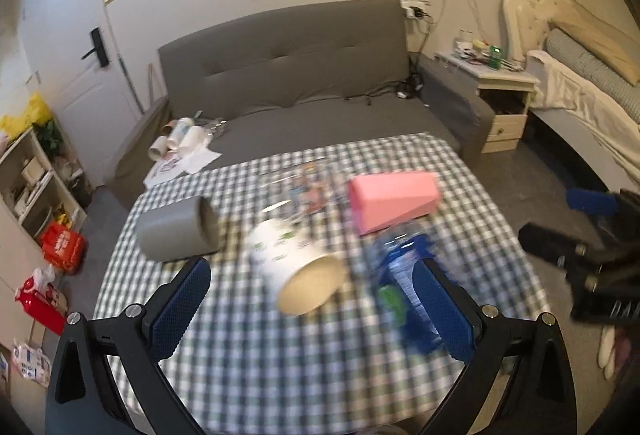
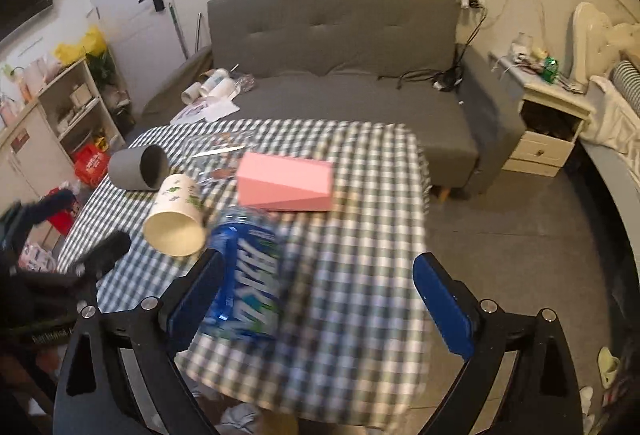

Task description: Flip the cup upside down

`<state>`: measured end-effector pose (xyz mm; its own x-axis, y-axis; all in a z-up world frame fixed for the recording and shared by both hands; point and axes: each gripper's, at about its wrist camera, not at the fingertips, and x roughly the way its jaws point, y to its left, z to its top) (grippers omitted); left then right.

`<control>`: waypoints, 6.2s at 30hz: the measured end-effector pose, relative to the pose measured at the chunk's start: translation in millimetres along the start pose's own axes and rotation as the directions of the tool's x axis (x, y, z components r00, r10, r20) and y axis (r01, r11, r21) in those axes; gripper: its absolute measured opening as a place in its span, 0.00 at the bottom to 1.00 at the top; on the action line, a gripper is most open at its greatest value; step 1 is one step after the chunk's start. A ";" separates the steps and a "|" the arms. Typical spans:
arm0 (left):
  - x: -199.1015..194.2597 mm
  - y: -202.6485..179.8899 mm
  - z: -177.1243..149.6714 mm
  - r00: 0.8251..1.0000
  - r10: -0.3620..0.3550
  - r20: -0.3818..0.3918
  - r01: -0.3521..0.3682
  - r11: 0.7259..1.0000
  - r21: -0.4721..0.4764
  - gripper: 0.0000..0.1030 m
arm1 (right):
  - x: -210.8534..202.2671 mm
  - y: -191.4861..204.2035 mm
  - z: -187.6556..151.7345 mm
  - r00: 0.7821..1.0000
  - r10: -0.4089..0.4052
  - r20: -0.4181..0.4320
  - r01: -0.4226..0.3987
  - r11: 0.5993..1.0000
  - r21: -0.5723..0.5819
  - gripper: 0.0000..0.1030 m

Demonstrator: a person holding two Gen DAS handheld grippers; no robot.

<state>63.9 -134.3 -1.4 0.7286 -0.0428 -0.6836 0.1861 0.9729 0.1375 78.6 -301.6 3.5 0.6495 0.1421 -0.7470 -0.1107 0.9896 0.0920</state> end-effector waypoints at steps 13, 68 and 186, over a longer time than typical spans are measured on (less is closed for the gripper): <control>74.1 -52.7 23.3 0.967 -0.126 -0.221 0.120 0.992 -0.041 1.00 | 6.5 -59.8 -18.4 0.993 -0.121 -0.008 0.122 0.992 0.038 0.93; 57.6 -70.8 11.7 0.981 -0.138 0.133 0.105 0.967 0.232 0.75 | 38.1 -63.9 -38.0 0.988 -0.141 -0.065 0.144 0.988 0.048 0.93; -24.4 86.7 -100.8 0.972 -0.115 0.203 0.150 0.974 -0.167 1.00 | -23.6 36.1 -84.9 0.978 -0.068 0.197 0.071 0.997 -0.011 1.00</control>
<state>-4.2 -26.0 -45.0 0.8210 -0.1996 -0.5349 0.1804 0.9796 -0.0887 -4.6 -271.2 -31.5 0.7907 0.0767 -0.6073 -0.0727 0.9969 0.0313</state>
